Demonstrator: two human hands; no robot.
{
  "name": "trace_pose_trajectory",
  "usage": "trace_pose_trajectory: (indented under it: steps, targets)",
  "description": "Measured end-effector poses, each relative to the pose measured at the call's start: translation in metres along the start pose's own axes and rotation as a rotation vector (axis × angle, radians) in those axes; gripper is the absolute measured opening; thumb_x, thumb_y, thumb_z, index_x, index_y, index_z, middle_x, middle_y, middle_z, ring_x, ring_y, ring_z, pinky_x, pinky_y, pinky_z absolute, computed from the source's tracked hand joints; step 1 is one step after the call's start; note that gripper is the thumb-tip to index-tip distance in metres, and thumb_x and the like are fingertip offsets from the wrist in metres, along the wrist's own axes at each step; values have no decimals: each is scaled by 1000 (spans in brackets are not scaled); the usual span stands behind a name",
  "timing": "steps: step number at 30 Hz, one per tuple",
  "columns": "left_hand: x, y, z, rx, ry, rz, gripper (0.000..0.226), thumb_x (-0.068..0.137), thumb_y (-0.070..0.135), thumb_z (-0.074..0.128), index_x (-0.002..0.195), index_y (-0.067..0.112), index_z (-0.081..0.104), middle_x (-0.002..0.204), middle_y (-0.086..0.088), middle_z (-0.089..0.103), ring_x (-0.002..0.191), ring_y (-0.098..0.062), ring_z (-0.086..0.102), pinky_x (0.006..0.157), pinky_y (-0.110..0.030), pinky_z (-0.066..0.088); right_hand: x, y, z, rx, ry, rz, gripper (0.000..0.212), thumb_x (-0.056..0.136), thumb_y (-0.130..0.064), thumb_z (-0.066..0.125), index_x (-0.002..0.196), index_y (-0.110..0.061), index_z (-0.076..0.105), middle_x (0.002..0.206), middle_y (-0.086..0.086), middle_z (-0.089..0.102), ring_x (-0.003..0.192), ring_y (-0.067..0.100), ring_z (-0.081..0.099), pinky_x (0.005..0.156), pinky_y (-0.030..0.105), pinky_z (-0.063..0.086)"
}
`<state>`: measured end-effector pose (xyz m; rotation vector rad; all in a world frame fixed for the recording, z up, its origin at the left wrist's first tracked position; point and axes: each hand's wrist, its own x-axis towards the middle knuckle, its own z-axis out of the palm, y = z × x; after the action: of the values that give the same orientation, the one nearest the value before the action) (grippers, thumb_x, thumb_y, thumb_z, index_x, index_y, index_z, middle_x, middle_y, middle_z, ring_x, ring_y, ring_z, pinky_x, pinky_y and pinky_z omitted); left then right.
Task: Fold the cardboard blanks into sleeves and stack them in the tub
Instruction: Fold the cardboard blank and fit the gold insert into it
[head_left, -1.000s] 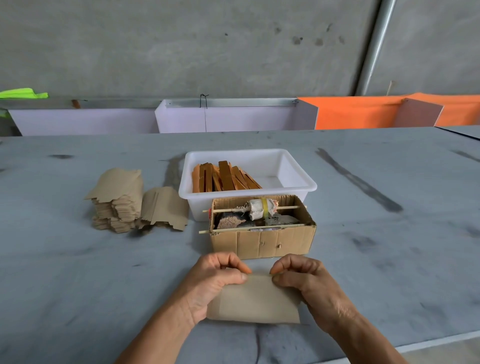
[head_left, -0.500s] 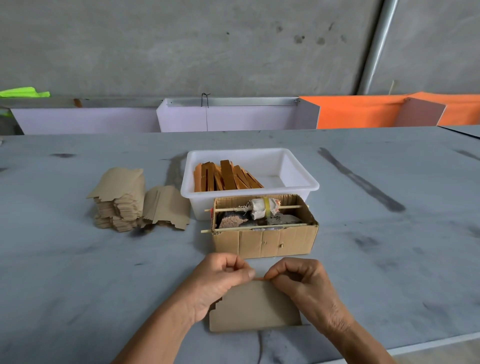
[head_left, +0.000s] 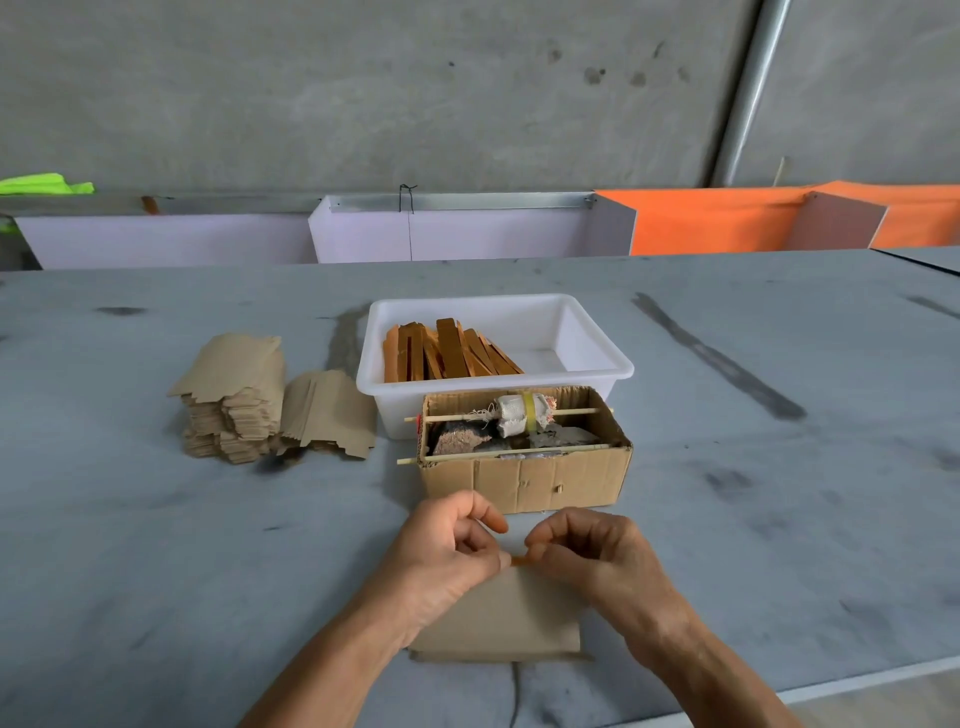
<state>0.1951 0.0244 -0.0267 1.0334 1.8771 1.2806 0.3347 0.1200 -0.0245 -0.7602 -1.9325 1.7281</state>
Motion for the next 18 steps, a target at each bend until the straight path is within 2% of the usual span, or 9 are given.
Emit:
trace_pose_trajectory:
  steps: [2,5,11,16,18]
  targets:
    - [0,-2,2,34,24,47,25,75,-3,67,82,20,60,58,7,61,51,-2,48,54,-13,41,3,-1,1,-67,33,32,19,84,-3,65,70,-14,71,61,-3,61,59,6,50,53,14,38]
    - [1,-1,4,94,36,114,30,73,-4,65,79,25,59,59,9,62,52,0,50,55,-13,43,5,-5,0,-191,14,90,21,84,-8,65,66,-15,72,62,-2,63,57,5,49,51,14,37]
    - [-3,1,3,149,31,213,34,71,-5,62,79,28,58,61,11,62,52,1,48,56,-12,41,11,-17,-4,-185,-75,263,24,81,-9,69,59,-17,71,60,-1,63,58,8,50,53,19,38]
    - [-5,3,1,87,11,193,31,73,-7,62,82,23,59,65,8,65,57,-1,51,61,-14,43,11,-24,-18,-166,-187,277,28,81,5,62,64,-14,72,59,-1,62,55,6,49,57,18,39]
    - [-7,2,0,48,15,168,27,74,-5,64,82,21,61,68,6,67,61,-1,54,63,-12,44,10,-22,-20,-145,-185,279,29,82,7,61,64,-13,72,56,-1,61,51,5,48,52,17,39]
